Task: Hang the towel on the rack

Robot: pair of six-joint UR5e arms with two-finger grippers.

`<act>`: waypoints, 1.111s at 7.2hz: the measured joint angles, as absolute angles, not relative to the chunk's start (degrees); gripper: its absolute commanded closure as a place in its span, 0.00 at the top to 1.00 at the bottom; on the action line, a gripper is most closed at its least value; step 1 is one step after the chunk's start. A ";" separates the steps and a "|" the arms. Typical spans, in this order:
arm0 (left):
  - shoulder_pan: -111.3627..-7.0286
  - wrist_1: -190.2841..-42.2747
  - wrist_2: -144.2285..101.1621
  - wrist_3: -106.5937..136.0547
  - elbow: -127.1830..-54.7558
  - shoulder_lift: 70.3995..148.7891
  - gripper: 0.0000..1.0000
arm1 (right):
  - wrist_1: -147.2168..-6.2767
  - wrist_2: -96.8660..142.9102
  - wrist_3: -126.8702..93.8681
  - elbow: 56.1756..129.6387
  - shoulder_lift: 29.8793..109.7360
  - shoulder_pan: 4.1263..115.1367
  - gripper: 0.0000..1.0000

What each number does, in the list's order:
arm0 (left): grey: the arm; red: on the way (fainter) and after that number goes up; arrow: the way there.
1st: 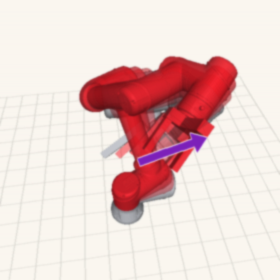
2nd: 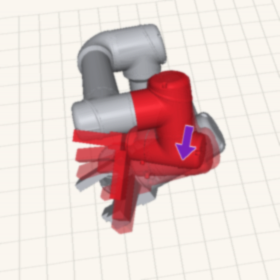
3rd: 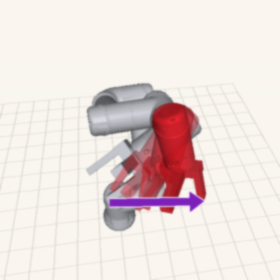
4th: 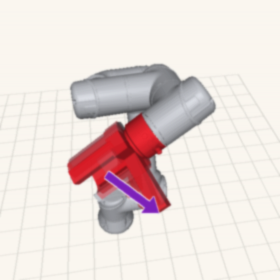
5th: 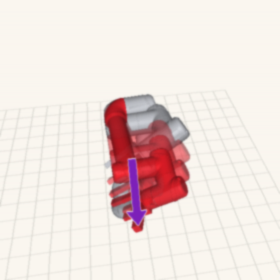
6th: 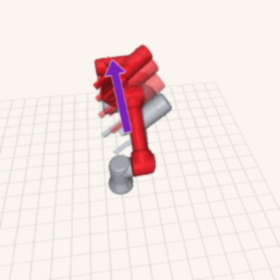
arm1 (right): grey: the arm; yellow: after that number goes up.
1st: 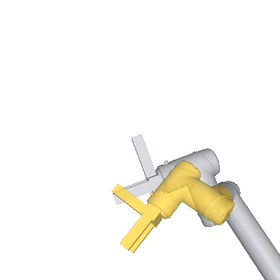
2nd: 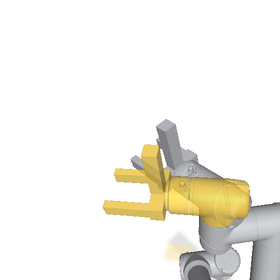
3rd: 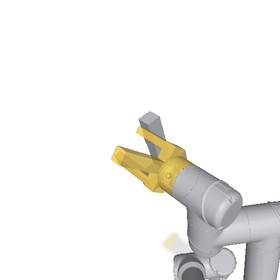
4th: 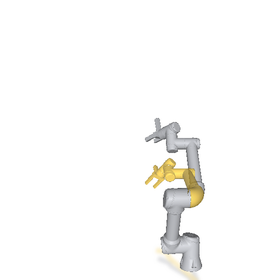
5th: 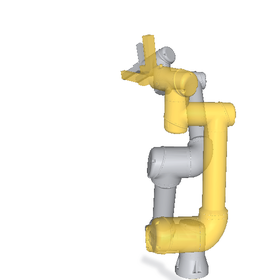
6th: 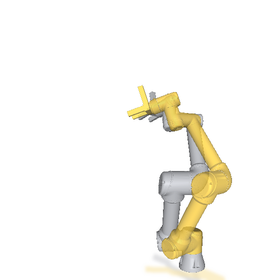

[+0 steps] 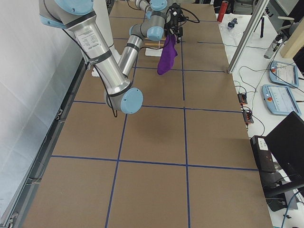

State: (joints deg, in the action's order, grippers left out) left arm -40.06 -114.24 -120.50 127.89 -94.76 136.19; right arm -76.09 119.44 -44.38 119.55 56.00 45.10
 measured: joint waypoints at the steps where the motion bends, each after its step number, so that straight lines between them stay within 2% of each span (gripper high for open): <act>1: -40.06 -114.48 -120.50 127.73 -94.79 136.10 0.31 | -76.09 119.44 -44.38 119.65 55.99 45.08 0.00; 3: -40.05 -116.11 -120.50 127.64 -94.83 135.93 0.35 | -76.09 119.44 -44.39 119.70 55.99 45.05 0.00; 8: -39.78 -117.21 -120.56 127.37 -94.98 135.31 0.38 | -76.10 119.37 -44.56 119.71 55.15 44.74 0.00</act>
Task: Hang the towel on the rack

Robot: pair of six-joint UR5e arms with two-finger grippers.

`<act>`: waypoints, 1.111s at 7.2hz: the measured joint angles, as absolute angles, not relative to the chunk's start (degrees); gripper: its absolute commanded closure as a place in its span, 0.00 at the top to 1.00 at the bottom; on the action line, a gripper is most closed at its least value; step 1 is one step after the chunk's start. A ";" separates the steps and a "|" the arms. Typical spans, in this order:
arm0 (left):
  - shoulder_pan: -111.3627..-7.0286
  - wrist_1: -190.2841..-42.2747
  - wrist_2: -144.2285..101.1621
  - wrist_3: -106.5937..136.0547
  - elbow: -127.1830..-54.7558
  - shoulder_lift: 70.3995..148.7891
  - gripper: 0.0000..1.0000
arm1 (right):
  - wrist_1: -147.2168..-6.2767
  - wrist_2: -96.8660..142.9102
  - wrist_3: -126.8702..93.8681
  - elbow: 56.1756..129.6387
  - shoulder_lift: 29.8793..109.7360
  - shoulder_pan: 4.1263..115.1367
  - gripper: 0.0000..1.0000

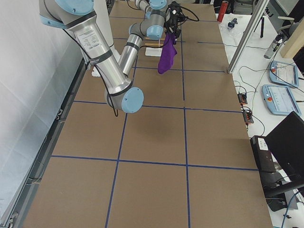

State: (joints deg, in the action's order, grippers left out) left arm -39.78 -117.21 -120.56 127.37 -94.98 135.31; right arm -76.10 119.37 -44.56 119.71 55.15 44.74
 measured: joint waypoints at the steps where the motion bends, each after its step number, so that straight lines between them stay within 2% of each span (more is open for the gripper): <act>1: -39.59 -117.24 -120.54 127.36 -95.03 135.30 0.38 | -76.11 119.36 -44.94 119.70 54.93 44.71 0.00; 2: -39.51 -117.24 -120.56 127.35 -95.06 135.30 0.34 | -76.11 119.36 -45.20 119.66 54.82 44.69 0.00; 3: -39.49 -117.23 -120.58 127.33 -95.08 135.26 0.08 | -76.11 119.36 -45.30 119.60 54.75 44.70 0.00; 4: -39.47 -117.19 -120.58 127.32 -95.12 135.14 0.00 | -76.11 119.35 -45.34 119.57 54.73 44.69 0.00; 6: -39.51 -117.10 -120.59 127.27 -95.34 134.86 0.00 | -76.11 119.35 -45.34 119.48 54.74 44.73 0.00; 7: -39.54 -117.06 -120.57 127.19 -95.46 134.79 0.00 | -76.11 119.37 -45.15 119.40 54.83 44.77 0.13; 8: -39.65 -117.01 -120.53 127.13 -95.50 134.76 0.00 | -76.21 119.49 -44.99 119.25 55.01 44.79 0.99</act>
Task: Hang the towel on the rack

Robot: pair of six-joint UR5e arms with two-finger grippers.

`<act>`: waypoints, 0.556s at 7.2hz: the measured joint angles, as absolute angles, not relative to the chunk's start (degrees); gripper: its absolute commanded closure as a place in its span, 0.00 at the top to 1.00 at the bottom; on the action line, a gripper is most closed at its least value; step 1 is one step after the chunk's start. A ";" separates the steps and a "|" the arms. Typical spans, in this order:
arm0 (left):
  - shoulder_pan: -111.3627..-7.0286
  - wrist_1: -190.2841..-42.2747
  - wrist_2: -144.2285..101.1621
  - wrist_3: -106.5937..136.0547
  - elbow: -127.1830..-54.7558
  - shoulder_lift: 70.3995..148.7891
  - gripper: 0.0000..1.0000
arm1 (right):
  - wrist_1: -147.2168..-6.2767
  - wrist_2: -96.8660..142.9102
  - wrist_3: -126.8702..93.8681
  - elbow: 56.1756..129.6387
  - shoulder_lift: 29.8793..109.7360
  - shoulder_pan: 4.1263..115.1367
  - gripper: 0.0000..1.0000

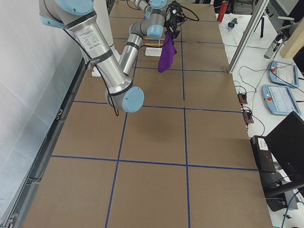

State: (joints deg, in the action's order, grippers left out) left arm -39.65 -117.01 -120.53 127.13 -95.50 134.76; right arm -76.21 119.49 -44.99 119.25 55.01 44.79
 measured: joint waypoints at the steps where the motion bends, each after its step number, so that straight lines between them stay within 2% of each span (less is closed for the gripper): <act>1: -39.84 -116.99 -120.59 127.08 -95.79 134.46 0.00 | -76.48 119.79 -45.18 119.02 55.50 44.73 1.00; 4: -40.68 -116.86 -120.92 124.70 -99.78 130.39 0.00 | -79.97 123.73 -45.43 118.61 58.69 45.64 1.00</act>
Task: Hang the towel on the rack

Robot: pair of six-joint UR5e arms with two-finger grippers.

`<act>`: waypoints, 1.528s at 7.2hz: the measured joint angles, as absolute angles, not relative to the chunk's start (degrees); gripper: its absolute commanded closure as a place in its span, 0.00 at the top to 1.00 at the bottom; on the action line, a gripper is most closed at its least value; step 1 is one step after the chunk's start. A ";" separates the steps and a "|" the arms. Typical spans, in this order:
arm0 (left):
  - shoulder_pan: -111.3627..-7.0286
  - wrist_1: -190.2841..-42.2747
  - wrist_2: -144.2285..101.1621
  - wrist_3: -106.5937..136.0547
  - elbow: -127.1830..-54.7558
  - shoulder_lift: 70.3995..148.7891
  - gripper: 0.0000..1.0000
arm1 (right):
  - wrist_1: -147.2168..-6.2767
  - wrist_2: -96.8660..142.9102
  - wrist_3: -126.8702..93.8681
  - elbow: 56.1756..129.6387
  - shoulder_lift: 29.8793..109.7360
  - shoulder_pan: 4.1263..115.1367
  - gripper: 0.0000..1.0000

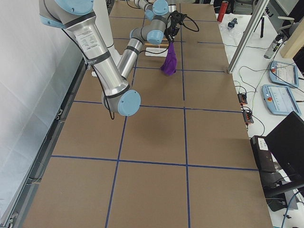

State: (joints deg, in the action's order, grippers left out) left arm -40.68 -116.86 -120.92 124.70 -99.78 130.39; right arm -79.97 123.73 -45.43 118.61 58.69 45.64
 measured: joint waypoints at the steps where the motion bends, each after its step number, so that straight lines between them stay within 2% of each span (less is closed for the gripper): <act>1: -40.87 -116.80 -120.95 122.48 -101.68 127.73 0.00 | -83.29 125.14 -45.28 118.53 59.35 46.57 1.00; 5: -43.40 -116.49 -120.98 108.01 -108.81 114.08 0.00 | -89.93 126.07 -36.18 114.89 66.19 50.69 1.00; 10: -46.73 -116.82 -120.39 83.38 -109.74 98.98 0.00 | -90.52 125.79 -9.63 107.58 75.58 58.69 1.00; 11: -47.12 -116.84 -120.30 81.36 -109.41 98.18 0.55 | -90.53 125.86 -7.65 107.22 76.55 59.43 1.00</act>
